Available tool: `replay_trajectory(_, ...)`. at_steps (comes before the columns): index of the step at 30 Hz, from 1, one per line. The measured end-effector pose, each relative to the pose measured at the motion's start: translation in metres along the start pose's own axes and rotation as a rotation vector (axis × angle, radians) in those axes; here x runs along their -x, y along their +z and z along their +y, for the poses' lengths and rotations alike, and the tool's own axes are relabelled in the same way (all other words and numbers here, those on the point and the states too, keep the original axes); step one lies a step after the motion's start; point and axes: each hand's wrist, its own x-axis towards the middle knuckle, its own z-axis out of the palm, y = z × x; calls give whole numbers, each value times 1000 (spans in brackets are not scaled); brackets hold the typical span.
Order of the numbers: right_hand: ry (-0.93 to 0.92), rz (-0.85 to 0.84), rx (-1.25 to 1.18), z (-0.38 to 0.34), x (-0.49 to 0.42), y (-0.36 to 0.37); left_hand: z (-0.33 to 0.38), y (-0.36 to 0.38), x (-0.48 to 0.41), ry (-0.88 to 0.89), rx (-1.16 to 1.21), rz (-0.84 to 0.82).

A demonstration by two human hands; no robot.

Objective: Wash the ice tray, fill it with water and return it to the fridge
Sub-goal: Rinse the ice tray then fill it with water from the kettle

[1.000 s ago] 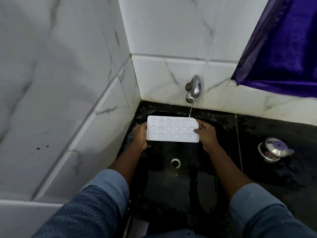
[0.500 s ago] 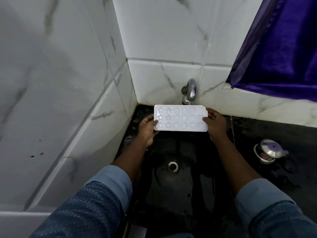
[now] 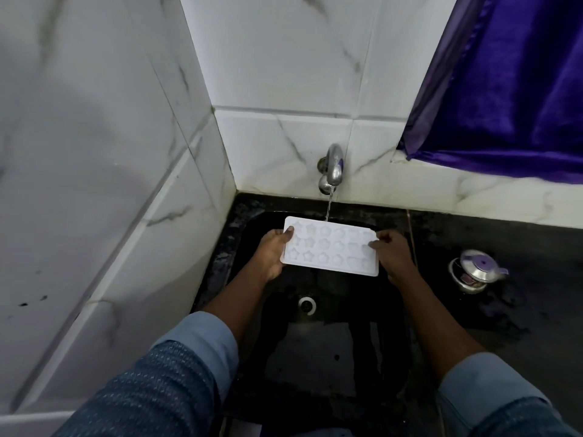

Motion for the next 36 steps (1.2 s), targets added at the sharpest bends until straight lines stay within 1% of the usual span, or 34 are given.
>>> replay_trajectory(3,-12,-30,106,-18,-5,24,5,-16,4,47,36,61)
replay_trajectory(6,-114,31,228,-61,-14,47,7,-29,9,80,72,108)
replay_trajectory(9,-197,17,268,-110,-28,72,7,-36,14,102,110,110)
replay_trajectory(12,-144,-39,335,-142,-36,89,6,-37,21,118,150,108)
replay_trajectory(15,-122,-102,307,-140,-56,93,9,-36,21,131,158,108)
replay_trajectory(16,-120,-150,285,-138,-60,91,12,-36,21,139,151,108)
replay_trajectory(17,-91,-208,227,-134,-67,89,14,-33,22,147,150,102)
replay_trajectory(19,-11,-309,19,-135,-71,81,17,-29,24,158,157,98)
replay_trajectory(20,35,-345,-21,-136,-71,76,18,-28,23,158,159,100)
replay_trajectory(24,115,-450,-4,-143,-56,47,20,-18,24,142,153,109)
replay_trajectory(25,120,-453,19,-142,-52,42,20,-16,24,139,154,110)
replay_trajectory(26,97,-417,58,-139,-47,38,21,-14,25,138,155,104)
replay_trajectory(29,-70,-259,173,-117,-22,17,21,-12,28,126,167,82)
replay_trajectory(30,-86,-232,183,-104,-13,11,21,-12,30,122,162,80)
replay_trajectory(33,-56,-241,98,-63,10,-4,19,-12,35,117,129,62)
replay_trajectory(36,-52,-194,2,-44,17,-13,19,-9,43,111,127,46)
